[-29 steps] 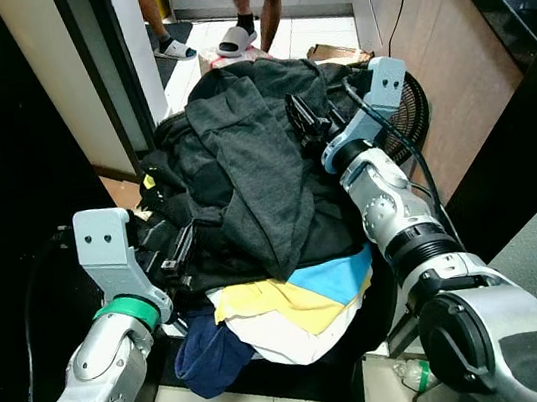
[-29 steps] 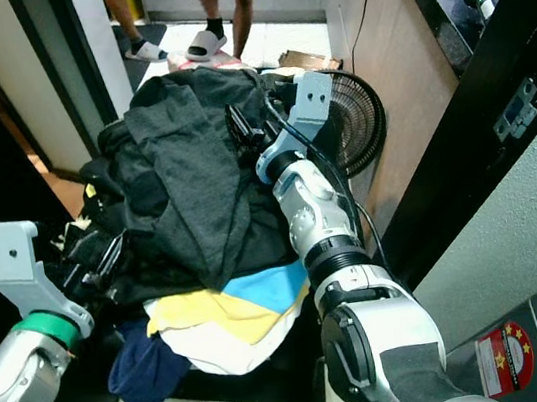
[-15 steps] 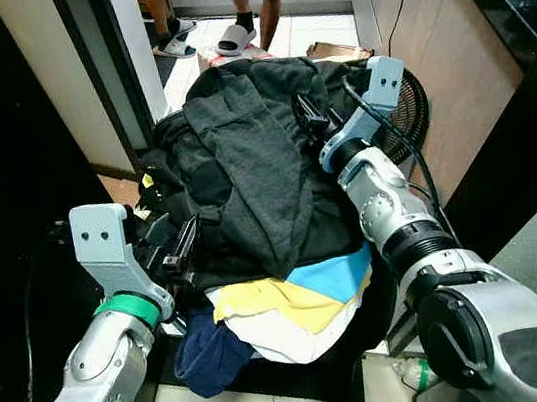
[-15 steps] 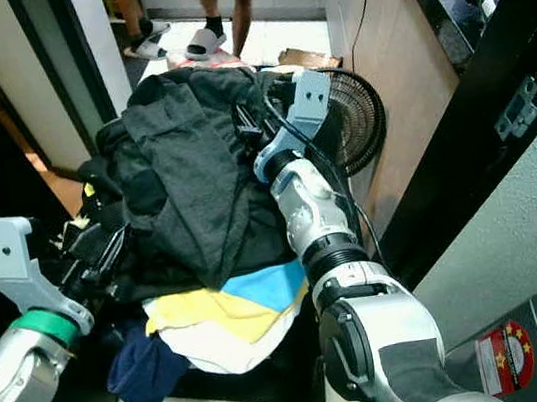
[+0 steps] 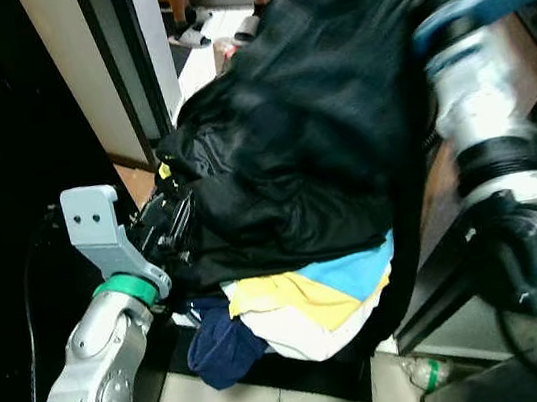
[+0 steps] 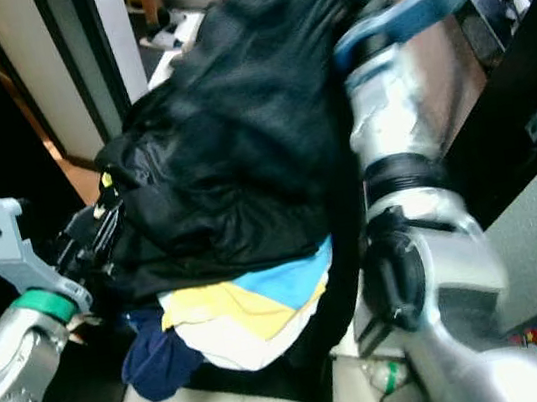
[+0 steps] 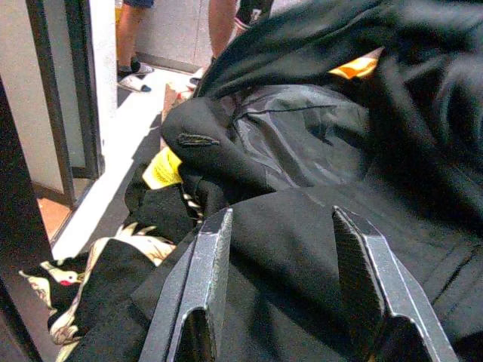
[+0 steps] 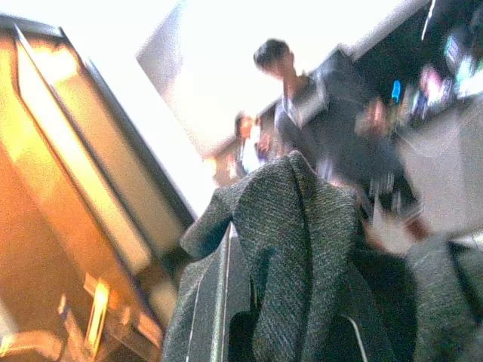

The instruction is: Clothes washing

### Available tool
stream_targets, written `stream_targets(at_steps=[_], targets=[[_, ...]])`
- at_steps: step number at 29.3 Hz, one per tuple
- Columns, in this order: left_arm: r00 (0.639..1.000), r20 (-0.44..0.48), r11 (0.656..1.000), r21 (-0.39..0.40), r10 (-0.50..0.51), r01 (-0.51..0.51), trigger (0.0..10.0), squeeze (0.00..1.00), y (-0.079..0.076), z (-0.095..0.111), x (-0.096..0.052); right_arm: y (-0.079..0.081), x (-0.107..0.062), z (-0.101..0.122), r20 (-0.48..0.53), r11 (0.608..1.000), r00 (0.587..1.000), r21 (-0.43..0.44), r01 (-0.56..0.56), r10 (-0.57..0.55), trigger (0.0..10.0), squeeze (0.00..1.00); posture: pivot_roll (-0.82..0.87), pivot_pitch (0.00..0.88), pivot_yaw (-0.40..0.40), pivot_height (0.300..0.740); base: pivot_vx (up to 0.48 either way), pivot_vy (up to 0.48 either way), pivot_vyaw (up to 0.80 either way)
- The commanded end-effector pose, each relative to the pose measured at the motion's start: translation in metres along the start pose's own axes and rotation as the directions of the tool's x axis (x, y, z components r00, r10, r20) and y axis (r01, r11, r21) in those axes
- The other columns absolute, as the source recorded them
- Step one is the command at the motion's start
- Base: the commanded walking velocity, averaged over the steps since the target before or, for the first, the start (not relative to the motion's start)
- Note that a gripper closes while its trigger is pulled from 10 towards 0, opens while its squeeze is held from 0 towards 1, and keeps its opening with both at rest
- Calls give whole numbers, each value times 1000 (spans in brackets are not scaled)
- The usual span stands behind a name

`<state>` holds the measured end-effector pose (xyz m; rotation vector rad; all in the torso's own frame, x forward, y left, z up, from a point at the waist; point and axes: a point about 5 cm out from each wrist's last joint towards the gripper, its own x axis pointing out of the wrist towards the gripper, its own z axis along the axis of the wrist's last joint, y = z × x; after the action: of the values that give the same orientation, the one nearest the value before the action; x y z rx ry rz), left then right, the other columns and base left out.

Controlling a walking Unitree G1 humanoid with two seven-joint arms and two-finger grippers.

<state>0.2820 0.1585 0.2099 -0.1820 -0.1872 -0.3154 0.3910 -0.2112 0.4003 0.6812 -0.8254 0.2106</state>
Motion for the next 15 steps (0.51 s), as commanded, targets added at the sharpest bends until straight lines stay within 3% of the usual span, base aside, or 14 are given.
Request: stream_targets(at_steps=[1,3,8,9,10,11,15], targets=[[1000,1,1000,-12,-15,15,10000,0,-1,-2,2,3,12,42,157,999,988,-33,-10,15,0,0,56,32,63,740,0,0,0],[1000,4,1000,-14,-13,13,10000,0,-1,-2,2,0,13,52,194,999,981,-35,4,3,0,0,56,32,63,740,0,0,0],[1000,4,1000,-12,-17,17,10000,0,-1,-2,3,-4,8,46,161,999,987,-34,0,5,0,0,58,26,64,740,0,0,0],[1000,4,1000,-10,-22,22,10000,0,-2,-3,3,-5,3,35,114,999,993,-33,-19,23,0,0,58,26,64,740,0,0,0],[999,1,999,-3,-39,39,10000,0,-4,-4,4,-2,-12,6,-15,994,994,-31,-106,106,0,0,63,19,64,740,0,0,0],[999,-1,999,2,-50,50,10000,0,-5,-4,5,1,-21,-10,-84,987,984,-20,-158,156,0,0,63,19,64,740,0,0,0],[998,-2,998,5,-64,64,10000,0,-6,-4,5,5,-35,-29,-164,976,962,6,-220,217,0,0,66,17,64,740,0,0,0]])
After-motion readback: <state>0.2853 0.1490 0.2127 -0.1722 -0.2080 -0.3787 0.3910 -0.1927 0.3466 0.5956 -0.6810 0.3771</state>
